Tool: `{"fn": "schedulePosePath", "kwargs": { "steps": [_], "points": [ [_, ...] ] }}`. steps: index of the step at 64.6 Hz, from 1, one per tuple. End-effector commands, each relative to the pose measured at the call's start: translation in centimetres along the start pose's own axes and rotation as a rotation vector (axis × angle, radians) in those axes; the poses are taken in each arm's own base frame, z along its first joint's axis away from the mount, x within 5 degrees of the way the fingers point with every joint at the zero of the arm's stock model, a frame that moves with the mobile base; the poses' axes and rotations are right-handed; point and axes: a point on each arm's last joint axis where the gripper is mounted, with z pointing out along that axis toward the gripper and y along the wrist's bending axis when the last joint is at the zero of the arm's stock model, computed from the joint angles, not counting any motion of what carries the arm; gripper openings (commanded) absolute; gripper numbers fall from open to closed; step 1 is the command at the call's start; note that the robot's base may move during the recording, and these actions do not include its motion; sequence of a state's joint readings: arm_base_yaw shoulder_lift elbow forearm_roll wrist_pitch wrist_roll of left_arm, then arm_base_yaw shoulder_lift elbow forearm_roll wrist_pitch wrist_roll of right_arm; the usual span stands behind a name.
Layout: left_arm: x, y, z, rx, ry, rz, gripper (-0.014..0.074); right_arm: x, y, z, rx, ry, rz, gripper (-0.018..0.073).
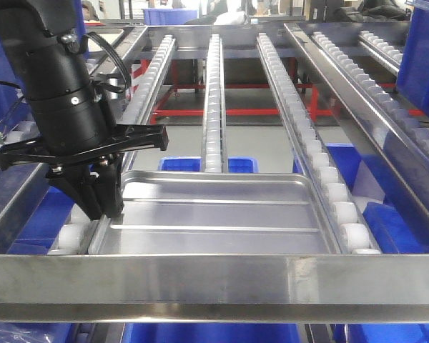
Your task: Grab silver tray and stack on right shelf
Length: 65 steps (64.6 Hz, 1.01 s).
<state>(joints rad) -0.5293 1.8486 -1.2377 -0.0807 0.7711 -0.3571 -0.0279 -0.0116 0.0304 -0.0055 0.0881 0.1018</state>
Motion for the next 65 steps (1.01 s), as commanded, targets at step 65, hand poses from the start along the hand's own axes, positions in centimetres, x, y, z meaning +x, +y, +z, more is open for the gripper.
{"fn": "schedulePosePath", "kwargs": {
  "steps": [65],
  "points": [
    [-0.1, -0.5, -2.1, 0.018, -0.025, 0.008, -0.0101, -5.4, 7.4, 8.7, -0.321, 0.676, 0.159, 0.0052]
  ]
}}
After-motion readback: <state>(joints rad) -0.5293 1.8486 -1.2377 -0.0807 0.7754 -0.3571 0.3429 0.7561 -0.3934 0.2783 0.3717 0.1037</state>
